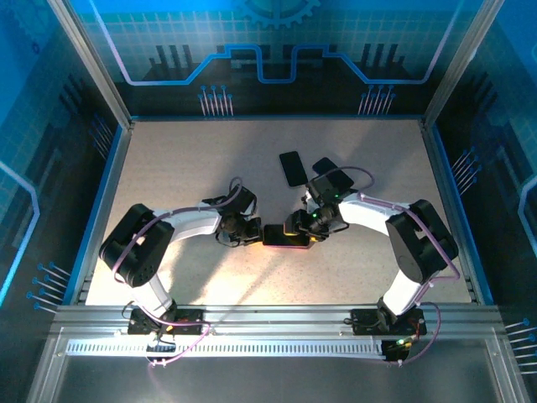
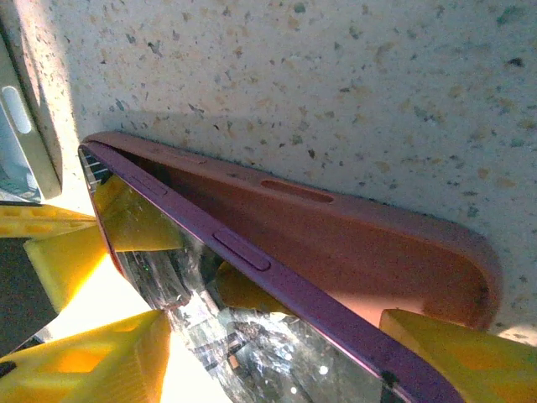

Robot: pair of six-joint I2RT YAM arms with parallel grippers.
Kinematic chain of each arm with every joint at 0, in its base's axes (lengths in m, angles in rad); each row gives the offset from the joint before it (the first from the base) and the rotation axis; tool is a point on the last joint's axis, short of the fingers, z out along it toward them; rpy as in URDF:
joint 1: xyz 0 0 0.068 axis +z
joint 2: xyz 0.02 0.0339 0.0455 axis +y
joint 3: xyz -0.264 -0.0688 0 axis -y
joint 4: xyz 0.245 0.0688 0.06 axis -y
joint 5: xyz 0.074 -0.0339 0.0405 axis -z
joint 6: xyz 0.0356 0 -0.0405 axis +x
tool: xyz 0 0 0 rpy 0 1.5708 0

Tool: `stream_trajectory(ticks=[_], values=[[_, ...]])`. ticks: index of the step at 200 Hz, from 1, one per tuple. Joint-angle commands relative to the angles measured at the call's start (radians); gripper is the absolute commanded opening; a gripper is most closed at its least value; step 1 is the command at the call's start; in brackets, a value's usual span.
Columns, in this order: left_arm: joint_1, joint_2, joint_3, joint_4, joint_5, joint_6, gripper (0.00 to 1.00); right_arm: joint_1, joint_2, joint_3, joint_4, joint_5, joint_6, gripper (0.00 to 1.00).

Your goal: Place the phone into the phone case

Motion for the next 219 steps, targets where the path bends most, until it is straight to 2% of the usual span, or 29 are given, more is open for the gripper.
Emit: stream_trajectory(ticks=[1,95,219], values=[[-0.022,-0.018,-0.005,0.022,0.037,-0.019,0.07,-0.002,0.019,0.036,-0.034,-0.014,-0.024,0.7],[-0.04,-0.003,0.017,0.038,0.04,-0.043,0.07,-0.02,0.02,0.096,-0.162,0.045,-0.079,0.84],[-0.04,-0.01,0.034,0.019,0.032,-0.039,0.07,-0.047,0.016,0.103,-0.185,0.054,-0.082,0.92]])
